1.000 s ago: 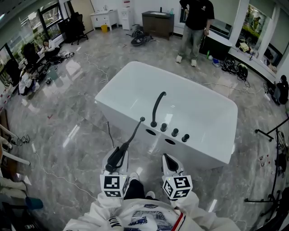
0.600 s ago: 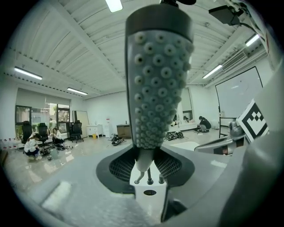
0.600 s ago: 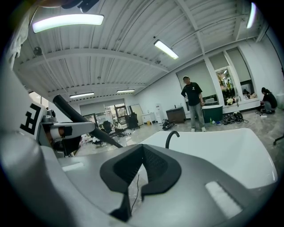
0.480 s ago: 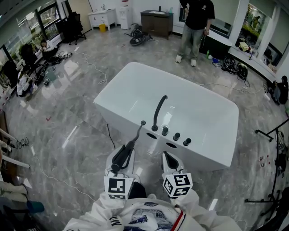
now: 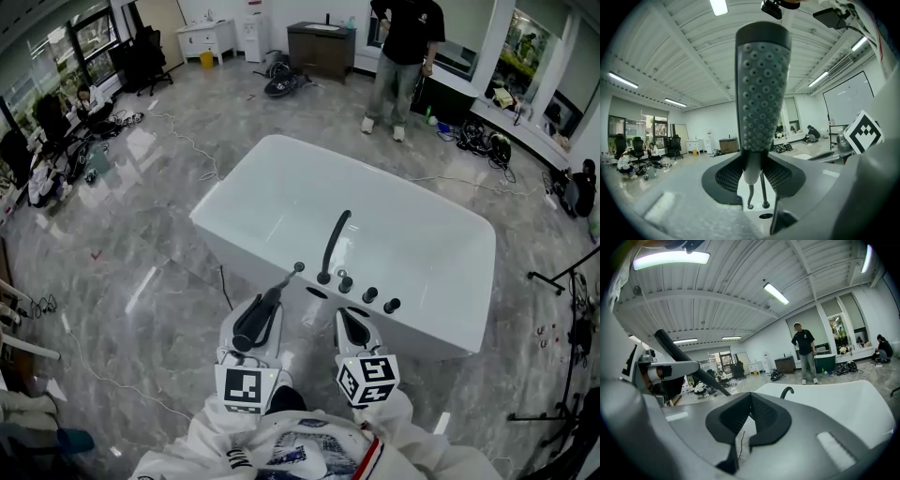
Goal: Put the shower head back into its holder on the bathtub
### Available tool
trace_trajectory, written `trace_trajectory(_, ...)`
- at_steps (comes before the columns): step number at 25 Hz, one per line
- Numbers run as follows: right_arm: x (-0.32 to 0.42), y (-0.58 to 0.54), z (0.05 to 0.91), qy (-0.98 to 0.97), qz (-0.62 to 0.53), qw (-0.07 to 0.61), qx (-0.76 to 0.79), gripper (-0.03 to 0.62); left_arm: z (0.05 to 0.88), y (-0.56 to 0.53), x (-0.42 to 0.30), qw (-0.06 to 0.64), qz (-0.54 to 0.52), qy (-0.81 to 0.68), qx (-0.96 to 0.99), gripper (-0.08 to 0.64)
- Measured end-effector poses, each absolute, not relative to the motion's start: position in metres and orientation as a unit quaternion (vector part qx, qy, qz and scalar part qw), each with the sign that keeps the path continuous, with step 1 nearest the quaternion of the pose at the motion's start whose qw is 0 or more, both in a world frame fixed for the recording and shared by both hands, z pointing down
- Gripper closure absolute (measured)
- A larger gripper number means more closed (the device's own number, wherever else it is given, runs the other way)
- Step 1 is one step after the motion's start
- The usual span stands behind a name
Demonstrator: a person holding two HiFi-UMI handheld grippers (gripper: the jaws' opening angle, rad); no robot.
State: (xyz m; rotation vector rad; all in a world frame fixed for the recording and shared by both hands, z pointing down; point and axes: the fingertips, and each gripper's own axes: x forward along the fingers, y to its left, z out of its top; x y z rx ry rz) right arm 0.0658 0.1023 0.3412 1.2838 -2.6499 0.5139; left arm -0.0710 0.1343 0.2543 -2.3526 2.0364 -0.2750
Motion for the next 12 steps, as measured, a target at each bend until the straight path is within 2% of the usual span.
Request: trace_trajectory(12, 0.034, 0.064, 0.337, -0.875, 0.168, 0.074, 0.447, 0.586, 0.232, 0.09, -0.096, 0.027, -0.073, 0.629, -0.773, 0.42)
